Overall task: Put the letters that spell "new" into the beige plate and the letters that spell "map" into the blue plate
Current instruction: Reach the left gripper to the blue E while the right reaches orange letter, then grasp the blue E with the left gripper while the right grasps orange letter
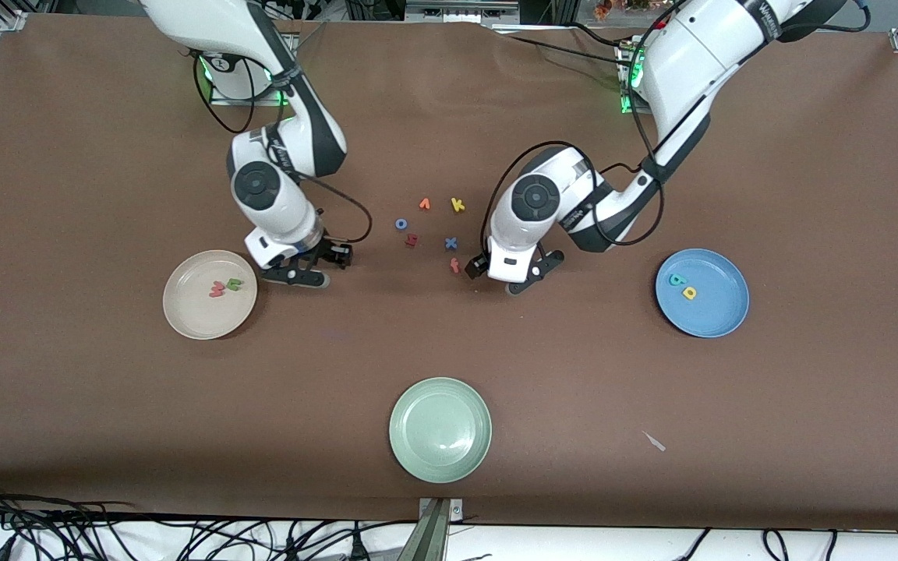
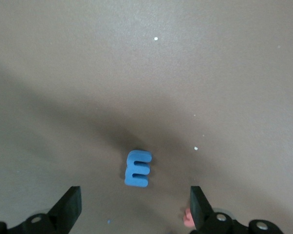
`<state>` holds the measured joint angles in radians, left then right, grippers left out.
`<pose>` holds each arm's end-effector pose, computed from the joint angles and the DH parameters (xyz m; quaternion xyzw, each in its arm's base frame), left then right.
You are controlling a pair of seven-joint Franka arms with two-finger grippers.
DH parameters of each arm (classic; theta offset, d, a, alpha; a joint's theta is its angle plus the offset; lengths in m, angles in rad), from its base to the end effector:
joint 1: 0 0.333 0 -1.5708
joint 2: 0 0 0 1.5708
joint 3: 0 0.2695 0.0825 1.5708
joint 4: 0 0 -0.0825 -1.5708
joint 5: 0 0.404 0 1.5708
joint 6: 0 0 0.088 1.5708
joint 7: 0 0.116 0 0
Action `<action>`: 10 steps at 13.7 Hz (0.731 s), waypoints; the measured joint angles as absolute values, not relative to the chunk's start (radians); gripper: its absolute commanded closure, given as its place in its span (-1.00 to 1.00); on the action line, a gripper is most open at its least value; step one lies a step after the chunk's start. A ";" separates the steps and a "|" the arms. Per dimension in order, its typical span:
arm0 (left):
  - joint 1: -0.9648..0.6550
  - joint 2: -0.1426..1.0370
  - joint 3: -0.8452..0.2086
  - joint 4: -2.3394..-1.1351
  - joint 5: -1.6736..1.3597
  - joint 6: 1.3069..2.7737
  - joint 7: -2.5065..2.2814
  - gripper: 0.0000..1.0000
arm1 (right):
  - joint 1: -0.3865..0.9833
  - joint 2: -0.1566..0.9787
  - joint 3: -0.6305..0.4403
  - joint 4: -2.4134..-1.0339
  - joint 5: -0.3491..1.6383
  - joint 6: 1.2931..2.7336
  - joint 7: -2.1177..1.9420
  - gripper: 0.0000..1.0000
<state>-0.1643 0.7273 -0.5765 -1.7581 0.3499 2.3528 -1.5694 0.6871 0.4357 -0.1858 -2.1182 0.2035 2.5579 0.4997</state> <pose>0.4890 -0.4249 0.1493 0.9381 0.3407 -0.0556 0.0296 0.5042 0.2680 0.1408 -0.9970 0.0749 0.0011 0.0195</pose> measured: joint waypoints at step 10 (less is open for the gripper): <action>-0.200 0.791 -0.567 -1.756 0.434 2.380 -1.680 0.27 | 0.693 0.433 -0.195 -2.210 0.203 2.622 0.505 -0.27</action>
